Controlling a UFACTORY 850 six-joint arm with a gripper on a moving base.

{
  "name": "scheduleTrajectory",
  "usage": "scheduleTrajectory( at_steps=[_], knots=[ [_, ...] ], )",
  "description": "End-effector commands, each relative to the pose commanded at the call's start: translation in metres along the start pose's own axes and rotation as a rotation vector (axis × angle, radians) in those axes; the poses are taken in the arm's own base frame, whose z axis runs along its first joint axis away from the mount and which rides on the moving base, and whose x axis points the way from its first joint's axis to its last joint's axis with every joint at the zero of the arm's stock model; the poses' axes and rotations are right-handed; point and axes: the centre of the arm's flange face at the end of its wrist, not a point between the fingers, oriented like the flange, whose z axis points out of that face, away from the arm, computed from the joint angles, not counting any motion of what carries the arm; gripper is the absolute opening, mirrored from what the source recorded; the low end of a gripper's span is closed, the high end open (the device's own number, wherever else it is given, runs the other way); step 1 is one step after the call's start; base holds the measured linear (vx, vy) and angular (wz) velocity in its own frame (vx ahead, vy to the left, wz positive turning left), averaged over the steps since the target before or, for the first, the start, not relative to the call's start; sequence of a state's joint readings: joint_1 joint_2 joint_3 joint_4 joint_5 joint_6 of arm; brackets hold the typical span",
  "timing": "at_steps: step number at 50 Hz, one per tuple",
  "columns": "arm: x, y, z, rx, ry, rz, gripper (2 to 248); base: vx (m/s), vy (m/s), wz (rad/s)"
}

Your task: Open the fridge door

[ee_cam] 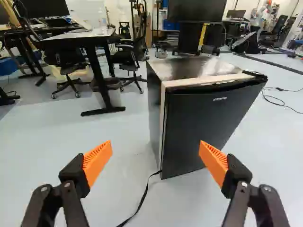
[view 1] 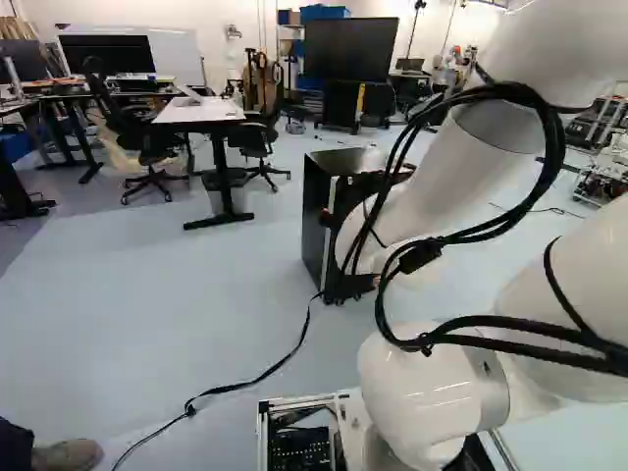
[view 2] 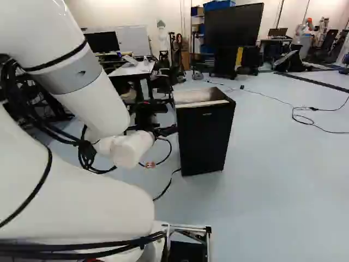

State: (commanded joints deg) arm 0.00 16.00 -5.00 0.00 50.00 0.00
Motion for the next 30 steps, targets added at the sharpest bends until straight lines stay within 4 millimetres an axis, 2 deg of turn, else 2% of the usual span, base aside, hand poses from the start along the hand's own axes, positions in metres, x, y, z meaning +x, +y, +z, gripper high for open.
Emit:
scheduleTrajectory(
  at_steps=[30],
  knots=[
    [0.0028, 0.0, 0.0054, 0.0, -0.003, 0.0, 247, 0.0, 0.0, 0.0]
  ],
)
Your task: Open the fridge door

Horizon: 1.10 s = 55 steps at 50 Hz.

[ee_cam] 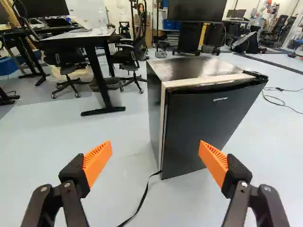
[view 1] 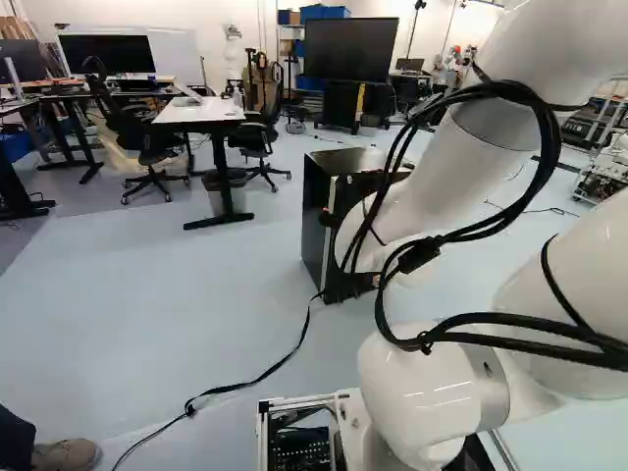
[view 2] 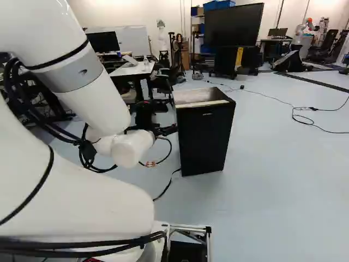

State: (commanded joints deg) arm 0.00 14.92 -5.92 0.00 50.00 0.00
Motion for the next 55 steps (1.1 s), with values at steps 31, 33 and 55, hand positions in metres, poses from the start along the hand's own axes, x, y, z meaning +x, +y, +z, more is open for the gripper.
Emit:
scheduleTrajectory(
  at_steps=[31, 33, 55],
  knots=[
    [0.013, 0.0, 0.026, 0.0, -0.01, 0.0, 247, 0.0, 0.0, 0.0],
    [0.014, 0.0, 0.028, 0.0, -0.011, 0.0, 247, 0.0, 0.0, 0.0],
    [0.025, 0.0, 0.055, 0.0, -0.016, 0.0, 247, 0.0, 0.0, 0.0]
  ],
)
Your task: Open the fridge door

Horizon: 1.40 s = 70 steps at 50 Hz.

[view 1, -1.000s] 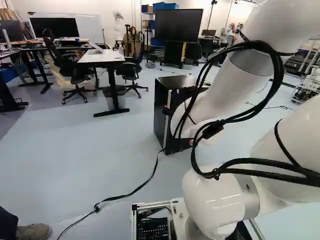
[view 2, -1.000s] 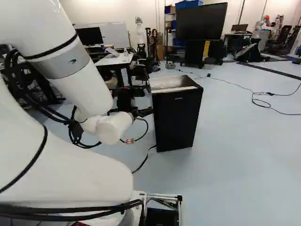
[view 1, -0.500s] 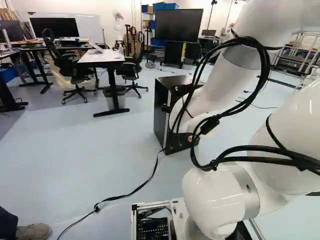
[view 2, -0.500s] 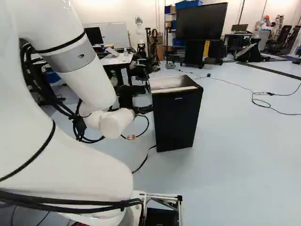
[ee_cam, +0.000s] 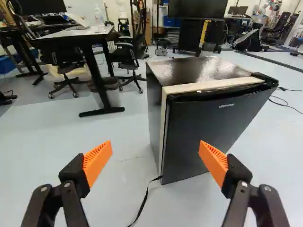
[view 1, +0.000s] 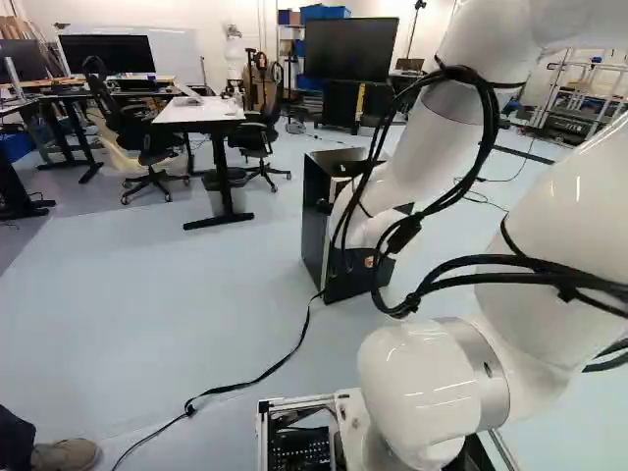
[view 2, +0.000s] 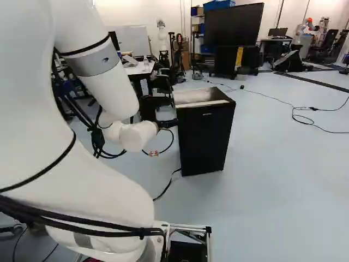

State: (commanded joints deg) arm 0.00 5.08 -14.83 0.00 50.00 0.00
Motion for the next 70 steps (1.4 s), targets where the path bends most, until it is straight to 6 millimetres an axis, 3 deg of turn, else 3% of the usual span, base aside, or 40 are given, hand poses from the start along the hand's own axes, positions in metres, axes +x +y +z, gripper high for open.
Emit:
scheduleTrajectory(
  at_steps=[70],
  knots=[
    [0.034, -0.036, 0.093, -0.011, 0.007, 0.058, 247, 0.0, 0.0, 0.0]
  ],
)
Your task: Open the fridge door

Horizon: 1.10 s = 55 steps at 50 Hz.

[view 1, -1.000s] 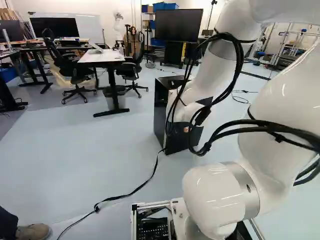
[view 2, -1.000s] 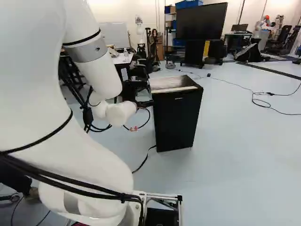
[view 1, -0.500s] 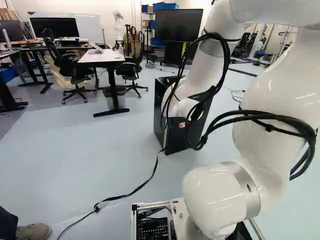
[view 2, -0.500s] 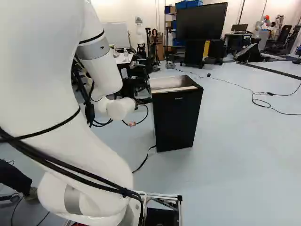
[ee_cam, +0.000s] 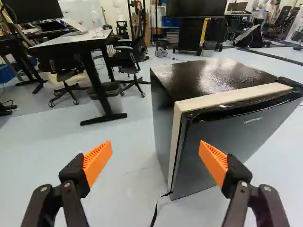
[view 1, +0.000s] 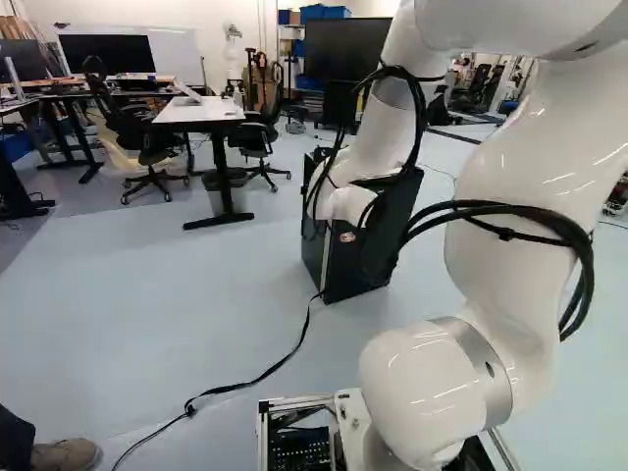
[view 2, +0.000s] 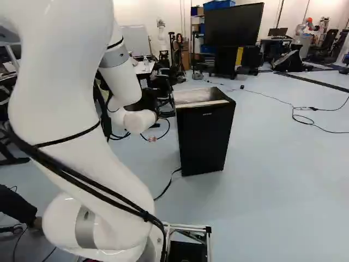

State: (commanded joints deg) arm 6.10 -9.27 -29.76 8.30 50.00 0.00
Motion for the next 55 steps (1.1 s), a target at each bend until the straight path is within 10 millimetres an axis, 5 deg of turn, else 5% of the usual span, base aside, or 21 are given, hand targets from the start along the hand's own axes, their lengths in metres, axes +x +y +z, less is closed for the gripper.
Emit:
scheduleTrajectory(
  at_steps=[25, 55],
  knots=[
    [-0.012, -0.012, 0.044, -0.068, -0.036, 0.063, 247, 0.0, 0.0, 0.0],
    [-0.04, -0.001, 0.075, -0.237, -0.088, 0.177, 247, 0.0, 0.0, 0.0]
  ],
)
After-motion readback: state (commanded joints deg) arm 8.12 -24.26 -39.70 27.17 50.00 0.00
